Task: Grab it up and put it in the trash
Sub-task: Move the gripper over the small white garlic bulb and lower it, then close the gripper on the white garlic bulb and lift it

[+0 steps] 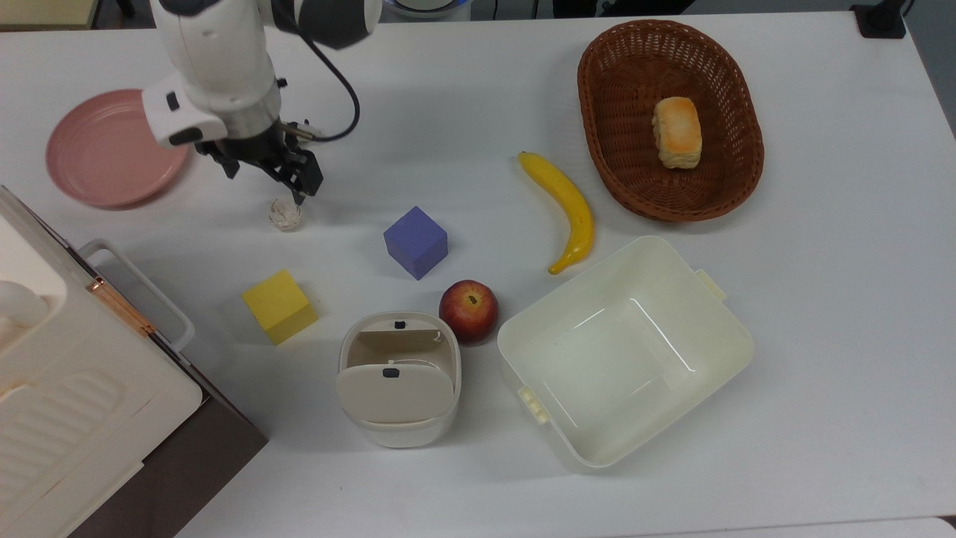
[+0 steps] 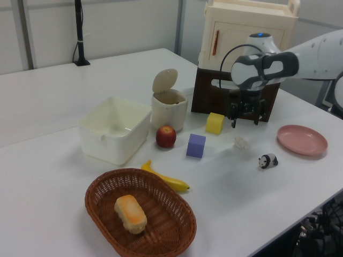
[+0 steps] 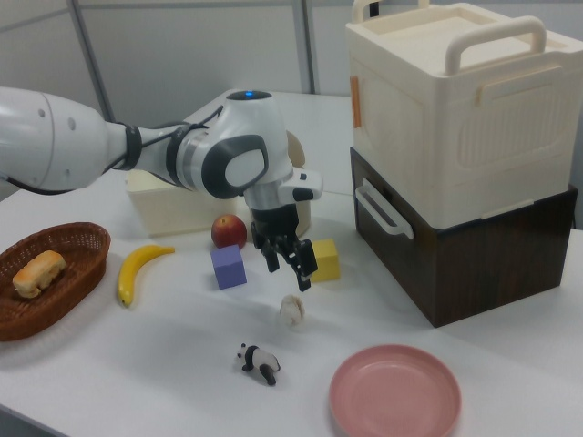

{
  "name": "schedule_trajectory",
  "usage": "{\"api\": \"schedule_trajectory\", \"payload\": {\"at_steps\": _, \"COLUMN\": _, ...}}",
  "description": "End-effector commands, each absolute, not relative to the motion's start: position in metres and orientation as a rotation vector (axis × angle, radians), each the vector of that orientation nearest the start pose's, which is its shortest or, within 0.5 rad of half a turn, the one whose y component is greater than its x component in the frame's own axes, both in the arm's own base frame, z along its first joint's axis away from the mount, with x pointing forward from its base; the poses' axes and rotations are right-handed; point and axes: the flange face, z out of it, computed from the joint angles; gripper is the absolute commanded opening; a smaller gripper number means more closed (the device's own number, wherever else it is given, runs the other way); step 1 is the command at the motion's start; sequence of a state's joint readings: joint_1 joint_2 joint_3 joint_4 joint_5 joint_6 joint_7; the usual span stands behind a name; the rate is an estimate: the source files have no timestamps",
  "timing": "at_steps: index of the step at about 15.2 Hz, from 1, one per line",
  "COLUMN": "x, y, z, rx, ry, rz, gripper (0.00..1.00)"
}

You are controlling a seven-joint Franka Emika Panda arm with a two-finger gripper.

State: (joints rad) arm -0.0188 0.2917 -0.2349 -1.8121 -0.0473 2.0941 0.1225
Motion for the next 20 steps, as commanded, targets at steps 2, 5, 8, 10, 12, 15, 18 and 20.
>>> {"api": "schedule_trajectory", "payload": {"at_steps": 2, "x": 0.626, "y": -0.140, "z": 0.363, "rx": -3.200, "ry": 0.549, "rz": -0.010, "gripper": 1.00}}
{"api": "schedule_trajectory", "payload": {"at_steps": 5, "x": 0.629, "y": -0.139, "z": 0.351, "rx": -3.205, "ry": 0.540, "rz": -0.015, "gripper": 1.00}}
{"api": "schedule_trajectory", "payload": {"at_steps": 8, "x": 0.628, "y": -0.138, "z": 0.346, "rx": -3.205, "ry": 0.538, "rz": 0.000, "gripper": 1.00}}
{"api": "schedule_trajectory", "payload": {"at_steps": 10, "x": 0.625, "y": -0.136, "z": 0.340, "rx": -3.205, "ry": 0.536, "rz": 0.022, "gripper": 1.00}}
{"api": "schedule_trajectory", "payload": {"at_steps": 12, "x": 0.619, "y": -0.136, "z": 0.331, "rx": -3.203, "ry": 0.537, "rz": 0.054, "gripper": 1.00}}
{"api": "schedule_trajectory", "payload": {"at_steps": 15, "x": 0.616, "y": -0.138, "z": 0.325, "rx": -3.202, "ry": 0.542, "rz": 0.077, "gripper": 1.00}}
{"api": "schedule_trajectory", "payload": {"at_steps": 18, "x": 0.612, "y": -0.137, "z": 0.319, "rx": -3.200, "ry": 0.542, "rz": 0.097, "gripper": 1.00}}
{"api": "schedule_trajectory", "payload": {"at_steps": 20, "x": 0.612, "y": -0.138, "z": 0.319, "rx": -3.200, "ry": 0.545, "rz": 0.097, "gripper": 1.00}}
